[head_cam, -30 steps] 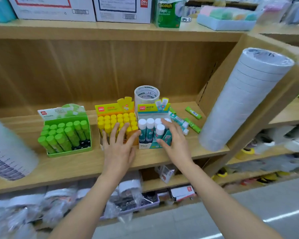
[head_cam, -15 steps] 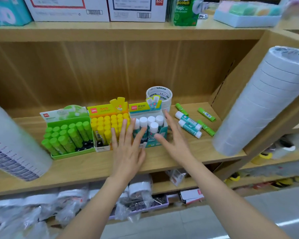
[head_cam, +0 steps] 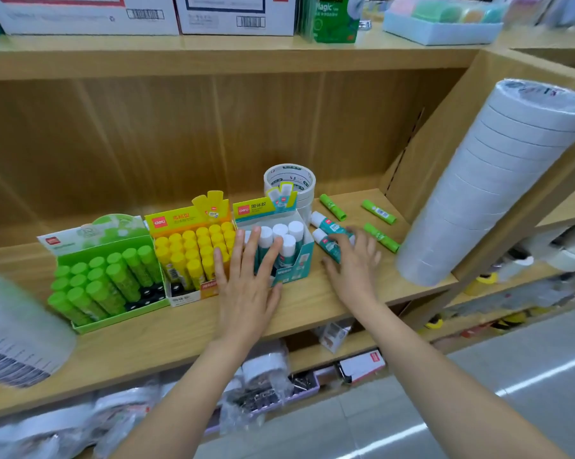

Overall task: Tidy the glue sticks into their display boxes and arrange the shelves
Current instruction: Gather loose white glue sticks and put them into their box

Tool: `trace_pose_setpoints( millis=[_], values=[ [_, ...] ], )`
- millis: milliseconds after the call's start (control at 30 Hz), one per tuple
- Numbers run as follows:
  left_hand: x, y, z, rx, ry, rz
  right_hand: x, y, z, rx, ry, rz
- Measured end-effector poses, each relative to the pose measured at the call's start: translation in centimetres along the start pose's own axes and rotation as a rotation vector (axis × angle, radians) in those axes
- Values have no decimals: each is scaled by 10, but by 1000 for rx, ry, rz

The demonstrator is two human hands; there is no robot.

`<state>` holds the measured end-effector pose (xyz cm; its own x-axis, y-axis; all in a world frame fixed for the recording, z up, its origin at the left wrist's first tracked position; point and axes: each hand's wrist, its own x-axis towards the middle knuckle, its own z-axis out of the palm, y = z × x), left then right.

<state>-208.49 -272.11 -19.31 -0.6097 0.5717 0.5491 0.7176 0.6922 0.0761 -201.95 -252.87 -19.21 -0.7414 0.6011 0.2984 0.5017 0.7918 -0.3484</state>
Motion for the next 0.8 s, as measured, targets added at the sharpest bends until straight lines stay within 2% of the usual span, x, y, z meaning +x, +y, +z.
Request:
trace_pose_setpoints(
  millis=[67,167,333,467,600,700,800],
  values=[
    [0,0,-1,10,-2,-2,6,5,-1,-13,-43,24],
    [0,4,-1,21,-9,-23,17,11,-2,-36,-218,-24],
    [2,13,-3,21,-5,-76,5,11,-11,-56,-241,-115],
    [-7,31,-1,-25,90,-132,-13,18,-25,-61,-314,-193],
    [-21,66,-2,-192,176,-80,-24,28,-41,81,-385,-198],
    [-25,87,-2,-379,44,-28,-22,37,-54,205,-409,-165],
    [-23,103,-1,-376,-167,-126,-23,45,-58,248,-373,-186]
  ],
)
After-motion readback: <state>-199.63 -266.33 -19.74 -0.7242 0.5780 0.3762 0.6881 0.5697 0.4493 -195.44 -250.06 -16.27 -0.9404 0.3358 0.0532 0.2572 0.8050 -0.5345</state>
